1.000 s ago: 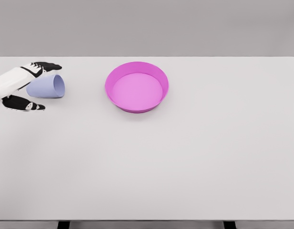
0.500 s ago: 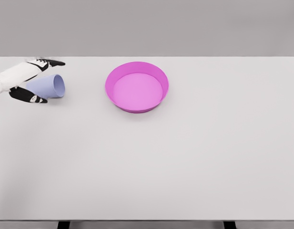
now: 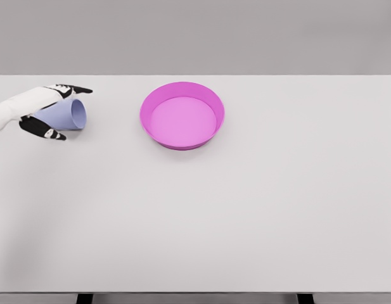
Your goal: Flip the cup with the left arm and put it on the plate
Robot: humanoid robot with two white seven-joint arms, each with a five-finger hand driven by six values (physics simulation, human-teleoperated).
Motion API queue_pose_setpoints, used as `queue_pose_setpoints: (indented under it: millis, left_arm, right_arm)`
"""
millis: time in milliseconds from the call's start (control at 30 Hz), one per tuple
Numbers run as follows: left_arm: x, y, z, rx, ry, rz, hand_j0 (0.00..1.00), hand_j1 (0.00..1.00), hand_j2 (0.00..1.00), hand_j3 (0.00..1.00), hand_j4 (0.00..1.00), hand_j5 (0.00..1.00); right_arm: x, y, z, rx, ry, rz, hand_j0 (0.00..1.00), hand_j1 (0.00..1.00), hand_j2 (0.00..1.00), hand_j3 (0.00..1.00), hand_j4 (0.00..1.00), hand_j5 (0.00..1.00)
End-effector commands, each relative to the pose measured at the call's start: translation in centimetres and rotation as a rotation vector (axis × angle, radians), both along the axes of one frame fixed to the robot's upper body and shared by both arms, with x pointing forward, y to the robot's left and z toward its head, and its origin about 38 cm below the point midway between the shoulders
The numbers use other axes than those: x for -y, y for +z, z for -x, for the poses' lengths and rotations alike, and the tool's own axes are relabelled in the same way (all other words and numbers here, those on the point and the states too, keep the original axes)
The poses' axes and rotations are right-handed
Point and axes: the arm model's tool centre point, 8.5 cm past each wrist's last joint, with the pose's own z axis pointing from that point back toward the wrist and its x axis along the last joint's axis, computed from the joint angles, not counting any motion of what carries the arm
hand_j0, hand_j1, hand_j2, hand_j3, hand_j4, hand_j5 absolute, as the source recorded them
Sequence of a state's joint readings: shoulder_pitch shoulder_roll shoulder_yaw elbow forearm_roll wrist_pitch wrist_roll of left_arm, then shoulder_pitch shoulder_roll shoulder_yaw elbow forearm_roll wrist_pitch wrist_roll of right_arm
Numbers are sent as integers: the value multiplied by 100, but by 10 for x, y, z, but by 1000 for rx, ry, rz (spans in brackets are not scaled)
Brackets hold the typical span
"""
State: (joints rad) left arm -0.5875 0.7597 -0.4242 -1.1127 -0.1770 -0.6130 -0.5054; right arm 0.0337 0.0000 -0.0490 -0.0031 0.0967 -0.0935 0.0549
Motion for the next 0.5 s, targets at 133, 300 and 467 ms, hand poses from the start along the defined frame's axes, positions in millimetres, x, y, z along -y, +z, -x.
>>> queue_pose_setpoints:
  millis: [133,300,467]
  left_arm:
    - [-30,-19,-3,-65,100,12,100,100,100,100,100,100]
    - [-29,-23,-9,-72,115,24,100,100,100,100,100,100]
    - [-17,-18,-16,-55,98,46,100,100,100,100,100,100]
  right_arm:
    - [0,0,0,0,0,0,100,100,100,100,100,100]
    - [0,0,0,0,0,0,100,100,100,100,100,100]
    - [0,0,0,0,0,0,100,100,100,100,100,100]
